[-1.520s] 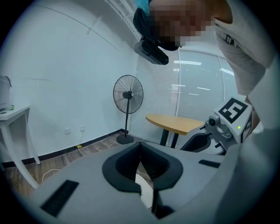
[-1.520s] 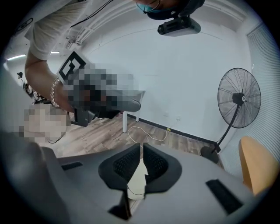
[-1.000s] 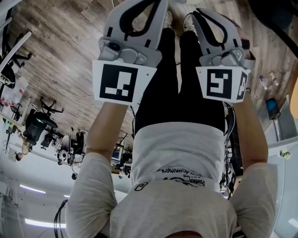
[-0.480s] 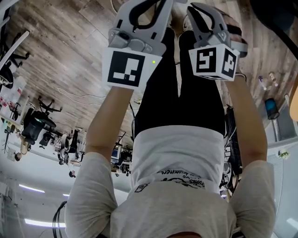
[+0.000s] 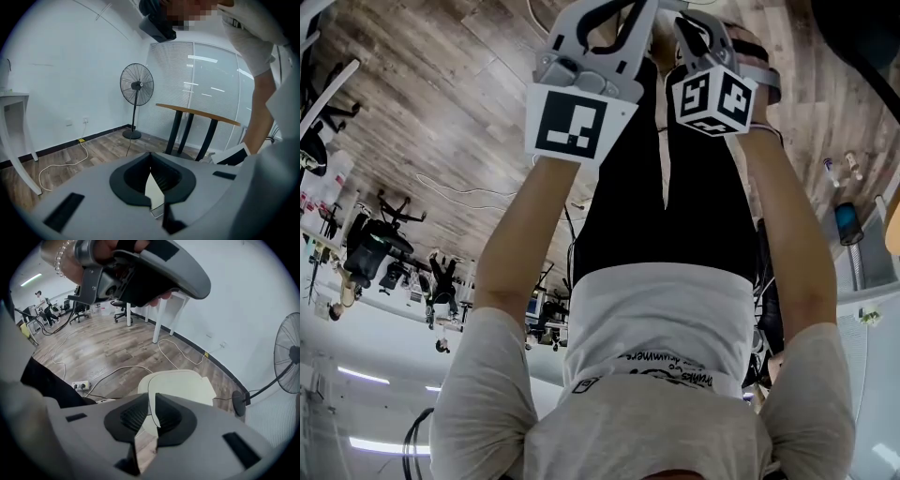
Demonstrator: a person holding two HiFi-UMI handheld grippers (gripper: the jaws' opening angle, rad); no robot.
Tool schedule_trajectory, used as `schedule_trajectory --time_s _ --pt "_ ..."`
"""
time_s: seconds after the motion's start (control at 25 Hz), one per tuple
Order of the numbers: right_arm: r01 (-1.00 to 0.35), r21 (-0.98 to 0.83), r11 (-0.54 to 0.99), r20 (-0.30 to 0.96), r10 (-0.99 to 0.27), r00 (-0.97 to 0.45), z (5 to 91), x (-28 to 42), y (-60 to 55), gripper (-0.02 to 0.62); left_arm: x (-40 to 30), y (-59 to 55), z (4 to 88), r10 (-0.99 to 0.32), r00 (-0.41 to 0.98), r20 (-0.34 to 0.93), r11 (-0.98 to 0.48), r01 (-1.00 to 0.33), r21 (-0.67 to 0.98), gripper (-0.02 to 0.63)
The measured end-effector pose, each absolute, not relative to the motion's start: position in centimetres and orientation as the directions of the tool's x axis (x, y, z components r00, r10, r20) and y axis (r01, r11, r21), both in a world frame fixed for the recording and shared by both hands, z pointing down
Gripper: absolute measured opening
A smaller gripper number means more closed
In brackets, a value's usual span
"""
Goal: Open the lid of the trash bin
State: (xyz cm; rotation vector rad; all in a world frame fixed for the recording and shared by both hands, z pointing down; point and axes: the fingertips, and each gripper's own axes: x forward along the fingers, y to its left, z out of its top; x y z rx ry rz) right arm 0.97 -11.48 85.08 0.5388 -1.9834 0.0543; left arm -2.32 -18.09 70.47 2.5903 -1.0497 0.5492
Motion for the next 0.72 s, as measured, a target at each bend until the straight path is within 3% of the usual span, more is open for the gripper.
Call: schedule_trajectory --time_s 0.72 --pt "-0.3 0.124 0.946 0.946 -0.204 -0.252 93.5 -0.4 -9.7 0.106 -2.9 -16.6 74.3 -0.568 0.666 0.484 -0.695 -0.703 0.152 0.015"
